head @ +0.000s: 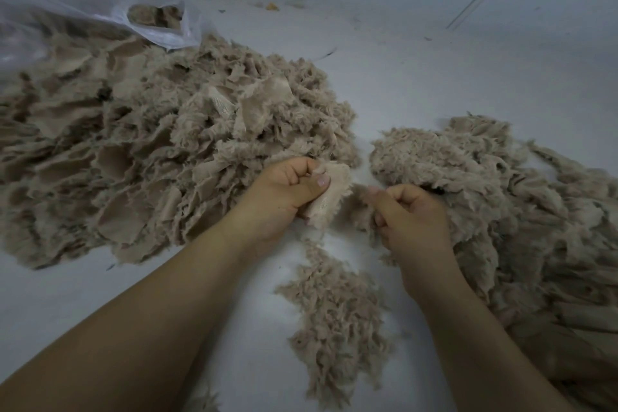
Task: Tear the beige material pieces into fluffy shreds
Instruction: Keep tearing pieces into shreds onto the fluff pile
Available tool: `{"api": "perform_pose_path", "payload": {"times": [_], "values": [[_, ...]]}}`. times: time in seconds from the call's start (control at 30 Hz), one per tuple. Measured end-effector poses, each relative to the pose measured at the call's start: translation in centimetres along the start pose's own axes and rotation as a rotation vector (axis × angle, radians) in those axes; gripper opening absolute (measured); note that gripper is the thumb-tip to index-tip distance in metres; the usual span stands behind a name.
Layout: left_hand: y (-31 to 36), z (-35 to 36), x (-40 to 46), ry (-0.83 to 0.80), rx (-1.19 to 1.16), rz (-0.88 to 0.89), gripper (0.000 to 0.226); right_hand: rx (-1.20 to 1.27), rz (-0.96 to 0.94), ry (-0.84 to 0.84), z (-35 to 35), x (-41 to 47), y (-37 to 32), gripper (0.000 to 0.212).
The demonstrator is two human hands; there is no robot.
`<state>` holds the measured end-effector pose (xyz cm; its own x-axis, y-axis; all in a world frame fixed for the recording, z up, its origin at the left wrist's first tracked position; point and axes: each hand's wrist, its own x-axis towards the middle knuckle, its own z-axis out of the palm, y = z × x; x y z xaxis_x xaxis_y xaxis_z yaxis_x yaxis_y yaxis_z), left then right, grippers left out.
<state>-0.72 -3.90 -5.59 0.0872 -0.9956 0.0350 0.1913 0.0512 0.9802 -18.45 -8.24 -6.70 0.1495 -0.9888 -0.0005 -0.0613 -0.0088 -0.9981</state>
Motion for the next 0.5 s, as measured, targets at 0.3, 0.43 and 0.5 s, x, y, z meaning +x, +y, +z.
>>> {"api": "perform_pose_path", "payload": {"times": [0.3,0.43,0.5], "values": [[0.0,1.6,0.1,0.093,0.184,-0.041,0.037,-0.136,-0.112,-0.15,0.4,-0.4,0.1,0.052],[0.5,1.1,-0.3,-0.069,0.332,-0.083,0.044,-0.104,-0.057,-0.081,0.1,-0.2,0.1,0.056],[0.4,0.9,-0.4,-0.17,0.44,-0.114,0.03,-0.075,-0.046,-0.058,0.1,-0.3,0.1,0.058]]}}
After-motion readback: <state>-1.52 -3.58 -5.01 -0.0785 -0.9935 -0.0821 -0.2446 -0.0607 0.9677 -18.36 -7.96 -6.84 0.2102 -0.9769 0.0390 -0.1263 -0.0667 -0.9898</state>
